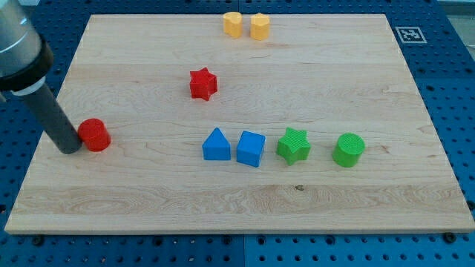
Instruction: Push the red circle along with red star slightly upwards
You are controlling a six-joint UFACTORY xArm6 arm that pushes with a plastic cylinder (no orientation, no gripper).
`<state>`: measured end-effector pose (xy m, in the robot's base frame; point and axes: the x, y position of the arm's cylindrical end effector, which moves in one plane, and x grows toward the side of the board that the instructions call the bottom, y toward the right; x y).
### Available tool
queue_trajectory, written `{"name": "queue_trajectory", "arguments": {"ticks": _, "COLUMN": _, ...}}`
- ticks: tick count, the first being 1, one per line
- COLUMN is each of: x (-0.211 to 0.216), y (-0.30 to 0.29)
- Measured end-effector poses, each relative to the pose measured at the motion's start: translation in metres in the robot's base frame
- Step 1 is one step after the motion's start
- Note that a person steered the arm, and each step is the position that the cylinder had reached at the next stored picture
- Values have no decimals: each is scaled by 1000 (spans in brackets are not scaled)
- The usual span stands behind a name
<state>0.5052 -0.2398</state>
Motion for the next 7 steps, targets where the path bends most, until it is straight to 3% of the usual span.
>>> {"name": "queue_trajectory", "arguments": {"ticks": 4, "x": -6, "y": 27}}
{"name": "queue_trajectory", "arguments": {"ticks": 7, "x": -56, "y": 72}}
